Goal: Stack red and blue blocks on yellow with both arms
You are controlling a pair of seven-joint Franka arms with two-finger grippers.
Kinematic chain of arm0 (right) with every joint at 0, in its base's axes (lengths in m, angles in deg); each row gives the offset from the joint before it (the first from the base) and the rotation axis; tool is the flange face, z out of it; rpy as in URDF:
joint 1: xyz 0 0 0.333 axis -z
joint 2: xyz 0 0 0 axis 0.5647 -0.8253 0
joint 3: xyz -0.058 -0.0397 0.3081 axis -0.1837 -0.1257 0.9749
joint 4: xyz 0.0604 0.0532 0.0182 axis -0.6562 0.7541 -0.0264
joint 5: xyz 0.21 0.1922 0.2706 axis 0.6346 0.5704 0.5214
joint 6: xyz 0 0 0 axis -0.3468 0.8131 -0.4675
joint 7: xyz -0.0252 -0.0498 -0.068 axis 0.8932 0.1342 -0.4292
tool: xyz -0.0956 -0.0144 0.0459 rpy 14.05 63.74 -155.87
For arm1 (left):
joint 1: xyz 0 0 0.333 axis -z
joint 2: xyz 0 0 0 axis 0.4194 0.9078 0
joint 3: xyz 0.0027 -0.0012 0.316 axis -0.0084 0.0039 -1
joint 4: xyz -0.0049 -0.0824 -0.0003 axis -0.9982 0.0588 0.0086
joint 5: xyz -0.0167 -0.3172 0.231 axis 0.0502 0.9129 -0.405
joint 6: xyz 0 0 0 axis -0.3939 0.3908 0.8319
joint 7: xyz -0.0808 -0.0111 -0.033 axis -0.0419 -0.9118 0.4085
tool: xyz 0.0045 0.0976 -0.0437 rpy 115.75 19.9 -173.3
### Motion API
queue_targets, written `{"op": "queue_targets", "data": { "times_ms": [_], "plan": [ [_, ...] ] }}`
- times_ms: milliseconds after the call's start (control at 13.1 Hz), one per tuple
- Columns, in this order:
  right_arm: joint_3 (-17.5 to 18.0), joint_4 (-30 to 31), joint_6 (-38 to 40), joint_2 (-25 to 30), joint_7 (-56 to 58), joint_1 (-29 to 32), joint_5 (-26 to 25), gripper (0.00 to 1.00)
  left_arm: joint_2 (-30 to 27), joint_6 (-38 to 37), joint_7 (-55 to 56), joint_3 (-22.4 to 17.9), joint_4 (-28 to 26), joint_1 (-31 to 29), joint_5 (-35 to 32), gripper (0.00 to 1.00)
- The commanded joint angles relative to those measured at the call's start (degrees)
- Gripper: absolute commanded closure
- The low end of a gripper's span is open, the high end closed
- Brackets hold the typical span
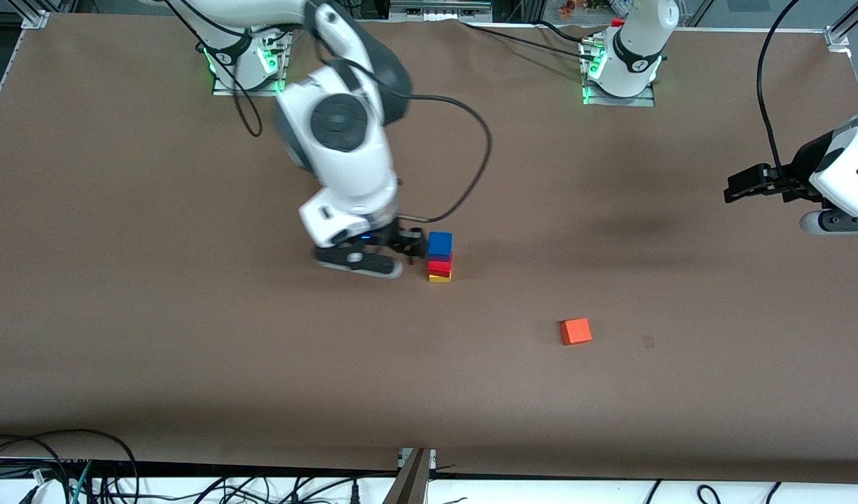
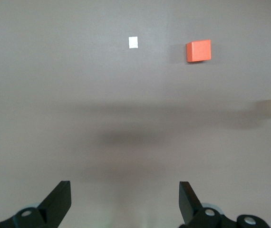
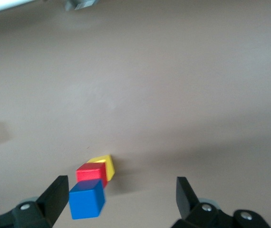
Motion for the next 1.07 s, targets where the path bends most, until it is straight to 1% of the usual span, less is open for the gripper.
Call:
{"op": "queue_targets", "data": {
  "times_ms": [0,153,229,306,459,535,688,764,841,917,994],
  "plan": [
    [1.0,2.1,5.8,4.0,7.2,6.4,2.8,0.0,-0.3,0.4,-1.2,-0.1,-0.2,-0.2,1.2,0.0],
    [0.8,3.9,10.1,7.3,12.4,11.6,8.2,0.0,-0.3,0.4,-1.2,-0.2,-0.2,-0.2,1.1,0.0],
    [0.6,7.7,10.7,10.5,14.5,13.5,9.1,0.0,-0.3,0.4,-1.2,-0.2,-0.2,-0.2,1.1,0.0],
    [-0.8,12.6,10.4,14.4,17.4,13.7,9.1,0.0,-0.3,0.4,-1.2,-0.2,-0.2,-0.2,1.1,0.0],
    [-4.8,23.0,8.9,22.2,23.2,13.7,9.0,0.0,-0.3,0.4,-1.2,-0.2,-0.2,-0.2,1.1,0.0],
    [-7.1,26.1,8.8,24.8,26.1,13.7,8.8,0.0,-0.3,0.4,-1.0,-0.2,-0.2,-0.2,1.1,0.0],
    [-10.1,28.8,9.5,28.3,31.0,13.7,8.6,0.0,-0.3,0.4,-0.5,-0.2,-0.2,-0.2,1.2,0.0],
    [-10.4,29.2,10.1,29.3,32.3,14.2,8.4,0.0,-0.3,0.4,-0.4,-0.2,-0.2,-0.2,1.1,0.0],
    [-9.9,30.6,10.2,30.6,33.2,16.1,7.0,0.0,-0.3,0.4,-0.5,-0.2,-0.1,0.0,1.1,0.0],
    [-9.4,32.6,9.5,32.7,36.6,17.5,4.9,0.0,-0.3,0.4,-0.5,-0.2,-0.1,0.0,1.1,0.0],
    [-8.3,34.6,9.0,34.4,37.9,18.9,4.1,0.0,-0.3,0.4,-0.5,-0.2,-0.1,0.0,1.1,0.0]
  ]
}}
